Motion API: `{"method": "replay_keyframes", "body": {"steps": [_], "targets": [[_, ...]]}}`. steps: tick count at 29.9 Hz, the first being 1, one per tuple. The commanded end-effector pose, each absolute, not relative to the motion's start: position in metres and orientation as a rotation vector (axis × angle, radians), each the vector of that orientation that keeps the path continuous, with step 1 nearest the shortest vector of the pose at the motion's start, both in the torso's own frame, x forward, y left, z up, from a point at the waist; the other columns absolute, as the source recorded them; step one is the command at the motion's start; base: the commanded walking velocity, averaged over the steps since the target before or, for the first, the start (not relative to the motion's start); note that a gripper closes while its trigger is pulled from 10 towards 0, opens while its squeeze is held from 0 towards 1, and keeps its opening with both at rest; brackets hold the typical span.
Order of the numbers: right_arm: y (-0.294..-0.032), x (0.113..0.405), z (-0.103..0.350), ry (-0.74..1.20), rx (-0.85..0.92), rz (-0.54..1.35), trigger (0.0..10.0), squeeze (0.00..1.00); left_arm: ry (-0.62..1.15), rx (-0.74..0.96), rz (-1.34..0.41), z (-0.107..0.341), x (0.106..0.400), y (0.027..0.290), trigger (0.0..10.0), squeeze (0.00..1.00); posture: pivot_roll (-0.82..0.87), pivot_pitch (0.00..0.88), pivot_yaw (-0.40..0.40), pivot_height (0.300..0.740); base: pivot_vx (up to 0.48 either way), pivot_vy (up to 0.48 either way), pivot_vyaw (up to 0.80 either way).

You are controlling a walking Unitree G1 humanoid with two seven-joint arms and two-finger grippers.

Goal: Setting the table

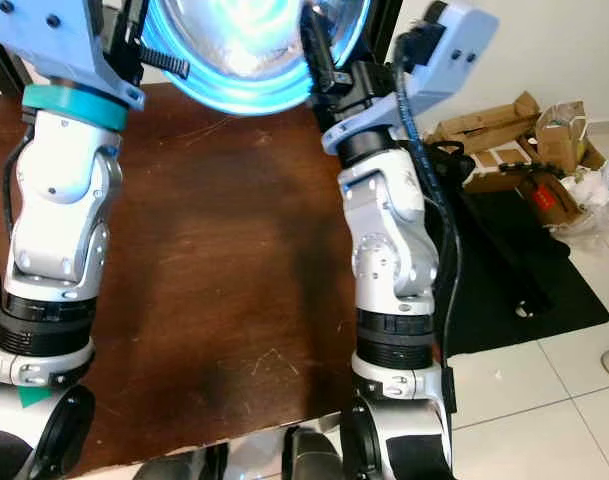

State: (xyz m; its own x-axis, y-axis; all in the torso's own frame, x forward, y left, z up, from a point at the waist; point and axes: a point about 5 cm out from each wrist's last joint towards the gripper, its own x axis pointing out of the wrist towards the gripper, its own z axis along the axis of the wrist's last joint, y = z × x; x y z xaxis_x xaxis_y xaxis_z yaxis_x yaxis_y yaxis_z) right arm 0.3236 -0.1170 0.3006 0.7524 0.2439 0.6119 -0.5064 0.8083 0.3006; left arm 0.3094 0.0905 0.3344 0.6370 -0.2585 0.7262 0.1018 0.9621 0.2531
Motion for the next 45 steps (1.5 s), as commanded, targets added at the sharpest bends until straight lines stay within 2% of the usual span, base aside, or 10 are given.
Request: {"method": "replay_keyframes", "body": {"steps": [1, 9, 20, 23, 24, 25, 26, 42, 43, 45], "targets": [[-0.119, 0.321, 0.299, -0.585, 0.494, 0.427, 0.0, 0.0, -0.848, 0.167, -0.277, 0.334, 0.307, 0.081, 10.0, 0.0, -0.02, 0.0, 0.068, 0.74, 0.0, 0.0, 0.0], [-0.117, 0.317, 0.296, -0.576, 0.5, 0.467, 0.0, 0.0, -0.811, 0.125, -0.302, 0.33, 0.31, 0.081, 10.0, 0.0, -0.04, 0.0, 0.084, 0.74, 0.0, 0.0, 0.0], [-0.115, 0.311, 0.289, -0.571, 0.53, 0.465, 0.0, 0.0, -0.882, 0.25, -0.349, 0.33, 0.305, 0.07, 10.0, 0.0, -0.04, 0.0, 0.102, 0.74, 0.0, 0.0, 0.0], [-0.116, 0.311, 0.288, -0.574, 0.527, 0.455, 0.0, 0.0, -0.918, 0.346, -0.348, 0.327, 0.303, 0.066, 10.0, 0.0, -0.04, 0.0, 0.1, 0.74, 0.0, 0.0, 0.0], [-0.116, 0.311, 0.287, -0.574, 0.525, 0.454, 0.0, 0.0, -0.924, 0.375, -0.353, 0.325, 0.303, 0.065, 10.0, 0.79, -0.04, 0.0, 0.1, 0.74, 0.0, 0.0, 0.0], [-0.116, 0.311, 0.287, -0.574, 0.525, 0.454, 0.0, 0.0, -0.924, 0.375, -0.353, 0.325, 0.303, 0.065, 10.0, 0.79, -0.04, 0.0, 0.1, 0.74, 0.0, 0.0, 0.0], [-0.116, 0.311, 0.287, -0.575, 0.523, 0.455, 0.0, 0.0, -0.924, 0.385, -0.364, 0.324, 0.302, 0.064, 10.0, 1.0, -0.04, 0.0, 0.097, 0.74, 0.0, 0.0, 0.0], [-0.119, 0.31, 0.286, -0.575, 0.525, 0.451, 0.0, 0.0, -0.913, 0.401, -0.329, 0.323, 0.304, 0.075, 10.0, 1.0, -0.01, 0.0, 0.083, 0.74, 0.0, 0.0, 0.0], [-0.122, 0.311, 0.286, -0.579, 0.52, 0.437, 0.0, 0.0, -0.921, 0.417, -0.295, 0.323, 0.304, 0.082, 10.0, 0.0, -0.01, 0.0, 0.083, 0.74, 0.0, 0.0, 0.0], [-0.128, 0.312, 0.285, -0.584, 0.51, 0.4, 0.0, 0.0, -0.918, 0.419, -0.267, 0.323, 0.305, 0.091, 10.0, 0.0, -0.01, 0.0, 0.079, 0.74, 0.0, 0.0, 0.0]]}}
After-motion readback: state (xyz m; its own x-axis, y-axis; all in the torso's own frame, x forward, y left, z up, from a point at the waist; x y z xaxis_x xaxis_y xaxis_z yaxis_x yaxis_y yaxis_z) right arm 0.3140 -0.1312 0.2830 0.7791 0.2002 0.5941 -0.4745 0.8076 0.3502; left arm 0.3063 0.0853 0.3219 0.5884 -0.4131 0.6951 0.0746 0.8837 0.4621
